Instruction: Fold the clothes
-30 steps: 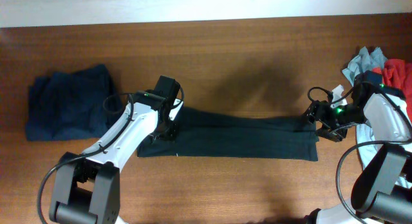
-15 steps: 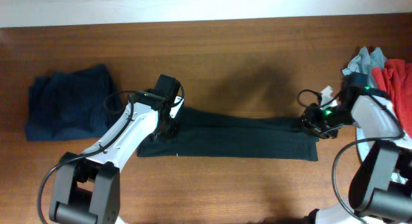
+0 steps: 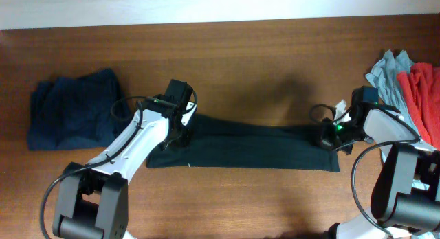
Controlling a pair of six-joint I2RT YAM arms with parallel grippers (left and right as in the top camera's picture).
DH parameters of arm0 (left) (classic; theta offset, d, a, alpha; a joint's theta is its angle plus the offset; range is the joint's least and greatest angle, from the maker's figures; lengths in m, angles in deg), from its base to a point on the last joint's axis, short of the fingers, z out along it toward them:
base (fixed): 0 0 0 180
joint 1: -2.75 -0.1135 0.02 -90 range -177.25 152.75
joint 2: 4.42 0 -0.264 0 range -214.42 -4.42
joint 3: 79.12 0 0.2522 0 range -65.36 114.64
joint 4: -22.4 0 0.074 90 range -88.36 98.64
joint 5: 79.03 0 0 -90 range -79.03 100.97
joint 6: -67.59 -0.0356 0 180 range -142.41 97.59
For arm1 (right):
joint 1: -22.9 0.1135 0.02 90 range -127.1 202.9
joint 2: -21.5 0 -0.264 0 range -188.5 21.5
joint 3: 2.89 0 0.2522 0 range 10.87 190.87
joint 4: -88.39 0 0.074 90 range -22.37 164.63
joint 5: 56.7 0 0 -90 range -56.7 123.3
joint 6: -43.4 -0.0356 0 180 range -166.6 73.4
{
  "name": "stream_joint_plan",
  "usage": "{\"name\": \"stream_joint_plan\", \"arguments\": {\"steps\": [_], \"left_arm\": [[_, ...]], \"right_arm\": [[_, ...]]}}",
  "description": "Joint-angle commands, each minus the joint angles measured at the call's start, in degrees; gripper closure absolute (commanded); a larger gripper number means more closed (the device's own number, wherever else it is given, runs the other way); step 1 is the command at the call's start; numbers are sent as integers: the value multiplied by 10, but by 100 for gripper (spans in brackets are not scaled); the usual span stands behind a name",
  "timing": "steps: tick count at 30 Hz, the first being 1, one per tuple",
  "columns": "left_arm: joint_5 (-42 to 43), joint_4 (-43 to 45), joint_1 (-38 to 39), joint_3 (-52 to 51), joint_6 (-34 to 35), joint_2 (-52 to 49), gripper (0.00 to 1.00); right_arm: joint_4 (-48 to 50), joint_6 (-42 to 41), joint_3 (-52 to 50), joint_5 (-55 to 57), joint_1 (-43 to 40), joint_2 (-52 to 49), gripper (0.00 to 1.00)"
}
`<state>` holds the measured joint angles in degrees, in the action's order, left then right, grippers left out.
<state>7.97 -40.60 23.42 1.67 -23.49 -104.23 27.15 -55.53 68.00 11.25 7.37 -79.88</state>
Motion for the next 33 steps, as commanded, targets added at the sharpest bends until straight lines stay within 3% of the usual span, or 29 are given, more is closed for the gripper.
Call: {"name": "stream_joint_plan", "arguments": {"steps": [1, 7, 13, 22, 27, 33], "left_arm": [[4, 1, -1, 7, 2, 10, 77], [2, 2, -1, 7, 2, 10, 77], [2, 7, -1, 7, 2, 10, 77], [2, 8, -1, 7, 2, 10, 76], [2, 8, -1, 7, 2, 10, 76], [2, 8, -1, 7, 2, 10, 76]], "right_arm": [[-47, 0, -7, 4, 3, 4, 96], [-131, 42, -7, 0, 1, 41, 96], [-3, 40, -8, -28, 1, 68, 96], [105, -10, -16, -28, 2, 1, 96], [86, -10, -19, -33, 2, -20, 96], [-33, 56, -18, -63, 14, 6, 96]]}}
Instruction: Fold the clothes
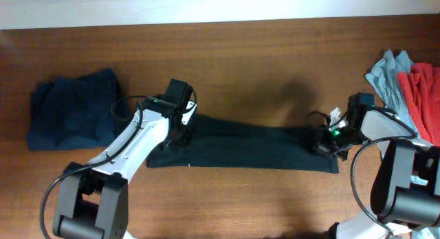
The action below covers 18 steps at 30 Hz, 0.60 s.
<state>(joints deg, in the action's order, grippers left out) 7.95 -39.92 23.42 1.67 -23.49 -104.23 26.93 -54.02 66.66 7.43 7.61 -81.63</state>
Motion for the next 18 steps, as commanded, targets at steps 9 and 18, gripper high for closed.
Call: {"name": "stream_joint_plan", "arguments": {"steps": [9, 18], "left_arm": [[-17, 1, -1, 7, 2, 10, 66], [22, 74, -1, 7, 2, 10, 29]], "right_arm": [[-39, 43, -5, -49, 15, 57, 96], [76, 40, -5, -116, 49, 53, 96]]}}
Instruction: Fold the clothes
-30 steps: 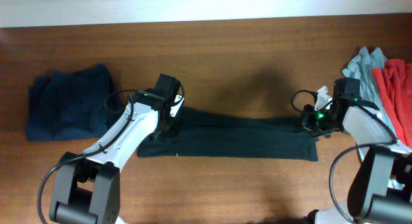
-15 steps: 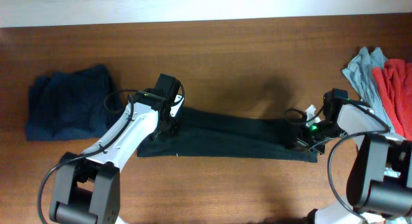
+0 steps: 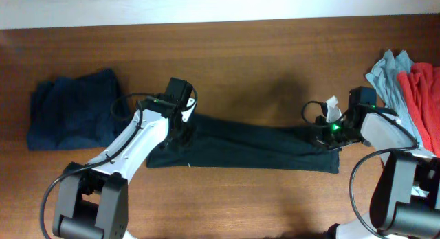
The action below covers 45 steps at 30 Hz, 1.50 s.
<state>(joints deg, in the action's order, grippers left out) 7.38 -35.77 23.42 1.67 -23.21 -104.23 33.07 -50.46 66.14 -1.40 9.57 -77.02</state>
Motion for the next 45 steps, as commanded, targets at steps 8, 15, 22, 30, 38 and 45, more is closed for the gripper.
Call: {"name": "stream_joint_plan", "arguments": {"steps": [8, 15, 22, 30, 38, 45], "left_arm": [[62, 79, -1, 3, -8, -10, 52], [89, 54, -1, -2, -16, -63, 90], [174, -48, -1, 8, -20, -63, 100], [200, -195, -1, 80, -32, -34, 100], [29, -66, -1, 80, -32, -16, 90], [10, -10, -1, 70, -32, -87, 95]], "right_arm": [[70, -20, 0, 11, 113, -6, 96], [81, -20, 0, 11, 145, -6, 96], [79, -22, 0, 10, 145, -6, 96], [80, -22, 0, 11, 145, -6, 96], [80, -22, 0, 11, 145, -6, 96], [80, -24, 0, 10, 145, -6, 96]]}}
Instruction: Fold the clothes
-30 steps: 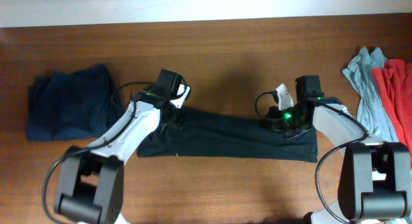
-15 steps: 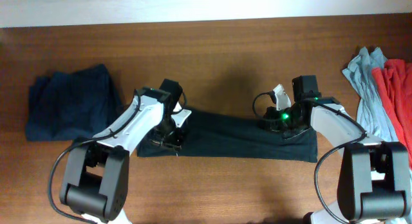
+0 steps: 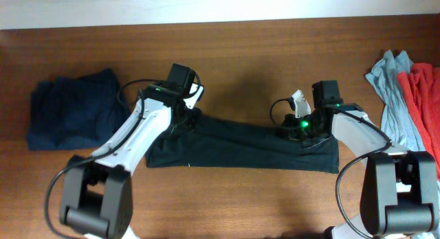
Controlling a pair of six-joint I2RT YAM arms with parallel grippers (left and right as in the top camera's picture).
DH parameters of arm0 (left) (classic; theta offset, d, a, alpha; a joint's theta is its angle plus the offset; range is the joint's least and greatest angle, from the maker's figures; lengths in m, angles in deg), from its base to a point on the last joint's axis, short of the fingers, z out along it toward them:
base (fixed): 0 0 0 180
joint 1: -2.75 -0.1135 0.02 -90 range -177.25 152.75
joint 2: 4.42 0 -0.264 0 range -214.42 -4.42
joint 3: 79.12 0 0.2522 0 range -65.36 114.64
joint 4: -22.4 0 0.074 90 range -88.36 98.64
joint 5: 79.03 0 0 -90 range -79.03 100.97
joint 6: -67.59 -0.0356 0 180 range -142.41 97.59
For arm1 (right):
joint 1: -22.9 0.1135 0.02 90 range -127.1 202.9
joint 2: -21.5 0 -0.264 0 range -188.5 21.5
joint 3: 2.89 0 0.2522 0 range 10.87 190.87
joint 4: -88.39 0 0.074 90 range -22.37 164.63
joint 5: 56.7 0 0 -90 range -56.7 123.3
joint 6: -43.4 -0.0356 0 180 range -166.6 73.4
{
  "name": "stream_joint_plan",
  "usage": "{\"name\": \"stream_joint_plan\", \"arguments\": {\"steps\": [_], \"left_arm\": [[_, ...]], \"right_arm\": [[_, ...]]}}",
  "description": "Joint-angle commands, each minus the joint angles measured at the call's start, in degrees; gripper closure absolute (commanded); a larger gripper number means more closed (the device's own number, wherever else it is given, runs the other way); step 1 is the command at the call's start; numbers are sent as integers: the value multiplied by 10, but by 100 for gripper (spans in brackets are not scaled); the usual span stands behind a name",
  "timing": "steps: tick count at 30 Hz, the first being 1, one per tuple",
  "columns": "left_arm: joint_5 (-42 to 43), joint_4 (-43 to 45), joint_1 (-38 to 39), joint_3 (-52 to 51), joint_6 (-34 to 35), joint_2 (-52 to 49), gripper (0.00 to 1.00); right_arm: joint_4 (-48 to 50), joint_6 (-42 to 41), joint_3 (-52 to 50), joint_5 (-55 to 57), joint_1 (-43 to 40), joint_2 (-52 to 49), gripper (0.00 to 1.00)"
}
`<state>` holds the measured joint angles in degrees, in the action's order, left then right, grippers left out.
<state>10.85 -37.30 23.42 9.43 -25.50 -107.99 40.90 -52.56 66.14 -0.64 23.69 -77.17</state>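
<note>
A long dark green garment lies stretched across the middle of the table. My left gripper sits at its upper left corner, shut on the cloth's edge, which is raised a little there. My right gripper is over the right part of the garment, shut on the upper right edge. That edge is drawn in toward the left, while the lower right corner still lies flat. The fingers themselves are mostly hidden under the wrists.
A folded navy garment rests at the far left. A pile of grey-blue cloth and red cloth lies at the right edge. Bare wood runs along the back and front of the table.
My right gripper has moved left with the garment's upper right edge, from the right end to over the cloth. My left gripper has shifted slightly back, lifting the upper left corner.
At first both grippers were down at the two ends of the flat garment, left at the upper left corner, right at the far right end. The right one stayed near that end for two moments. Now both hold the back edge, the right one carried inward.
</note>
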Motion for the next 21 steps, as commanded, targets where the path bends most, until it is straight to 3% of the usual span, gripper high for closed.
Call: {"name": "stream_joint_plan", "arguments": {"steps": [1, 10, 14, 21], "left_arm": [[-25, 5, -1, -8, -9, -61, 96], [-5, -10, -1, -7, -2, -118, 100], [51, -58, -2, -2, 22, -88, 100], [55, -94, -2, -2, 31, -29, 100]], "right_arm": [[1, -3, 0, 3, 4, -4, 96], [-4, -3, 0, 3, 4, -4, 96], [-7, -3, 0, 3, 4, -4, 96], [1, -3, 0, 3, 3, -4, 96]]}}
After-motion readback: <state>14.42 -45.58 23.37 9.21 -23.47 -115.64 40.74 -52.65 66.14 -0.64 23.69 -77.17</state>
